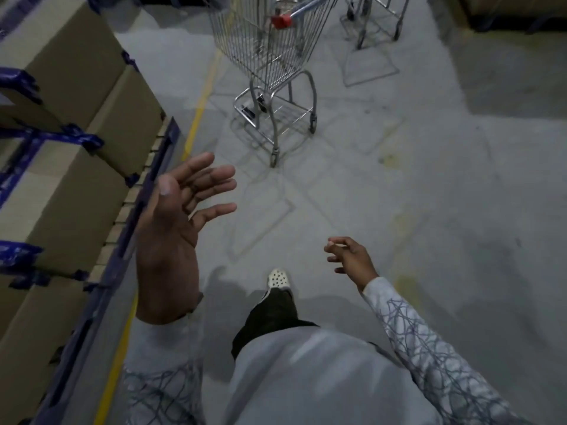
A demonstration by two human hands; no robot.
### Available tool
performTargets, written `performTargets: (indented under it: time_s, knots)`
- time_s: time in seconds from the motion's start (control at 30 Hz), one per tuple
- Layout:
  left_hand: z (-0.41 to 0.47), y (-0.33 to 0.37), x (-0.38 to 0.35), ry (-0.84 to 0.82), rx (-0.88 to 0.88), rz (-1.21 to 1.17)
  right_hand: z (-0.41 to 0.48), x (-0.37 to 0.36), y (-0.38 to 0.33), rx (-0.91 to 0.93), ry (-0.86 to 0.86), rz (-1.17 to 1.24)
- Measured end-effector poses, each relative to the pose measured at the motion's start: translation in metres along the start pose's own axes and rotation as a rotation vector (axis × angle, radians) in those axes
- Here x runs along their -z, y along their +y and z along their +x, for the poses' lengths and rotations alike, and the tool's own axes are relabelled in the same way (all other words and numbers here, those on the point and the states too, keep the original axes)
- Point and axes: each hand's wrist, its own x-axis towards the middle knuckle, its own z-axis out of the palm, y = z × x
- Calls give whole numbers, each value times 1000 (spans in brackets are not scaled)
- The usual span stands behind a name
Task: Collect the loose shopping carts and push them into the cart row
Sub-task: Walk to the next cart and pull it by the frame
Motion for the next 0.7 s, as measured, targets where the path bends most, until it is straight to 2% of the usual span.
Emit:
performTargets:
  time_s: [0.13,0.33,0.57,0.7]
  knots:
    - [107,-6,1,-32,45,-13,62,-25,-91,29,49,51]
    - [245,-24,-9,-121,134,16,119,-42,-229,197,72,102]
    - [358,-80,-39,-132,206,32,183,-36,-358,387,58,117]
    - [426,-116,-64,-119,262,66,214,-18,-431,557,37,127]
